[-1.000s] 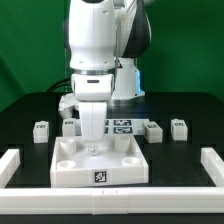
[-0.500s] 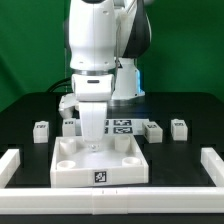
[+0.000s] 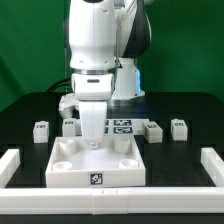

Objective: Assemble one leg

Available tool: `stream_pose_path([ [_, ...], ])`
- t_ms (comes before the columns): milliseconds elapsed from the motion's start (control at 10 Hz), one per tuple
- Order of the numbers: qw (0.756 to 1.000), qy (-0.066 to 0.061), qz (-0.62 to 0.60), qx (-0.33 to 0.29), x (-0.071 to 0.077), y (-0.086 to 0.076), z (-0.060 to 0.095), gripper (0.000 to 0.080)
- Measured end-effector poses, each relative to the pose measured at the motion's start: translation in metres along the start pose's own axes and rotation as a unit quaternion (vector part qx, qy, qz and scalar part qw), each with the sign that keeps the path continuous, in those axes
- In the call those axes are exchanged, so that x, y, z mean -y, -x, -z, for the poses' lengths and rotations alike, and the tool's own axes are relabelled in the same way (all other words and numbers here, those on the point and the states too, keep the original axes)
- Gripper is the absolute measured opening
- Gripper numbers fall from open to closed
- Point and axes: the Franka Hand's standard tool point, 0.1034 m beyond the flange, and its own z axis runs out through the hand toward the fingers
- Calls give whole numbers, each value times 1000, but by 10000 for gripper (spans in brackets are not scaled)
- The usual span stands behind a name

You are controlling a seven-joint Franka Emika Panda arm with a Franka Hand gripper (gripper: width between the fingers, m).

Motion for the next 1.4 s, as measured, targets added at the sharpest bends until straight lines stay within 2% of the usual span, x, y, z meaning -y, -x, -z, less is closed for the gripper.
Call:
stream_pose_path([
  [300, 1000, 0, -13, -1, -1, -5, 0, 55],
  [700, 999, 6, -51, -10, -17, -70, 2, 57],
  [1100, 999, 15, -29, -20, -34, -111, 3, 57],
  [1200, 1000, 13, -16, -21, -41, -117, 3, 57],
  [1300, 1000, 6, 5, -17, -50, -117, 4, 57],
  [1400, 1000, 4, 5, -15, -54, -116, 5, 57],
])
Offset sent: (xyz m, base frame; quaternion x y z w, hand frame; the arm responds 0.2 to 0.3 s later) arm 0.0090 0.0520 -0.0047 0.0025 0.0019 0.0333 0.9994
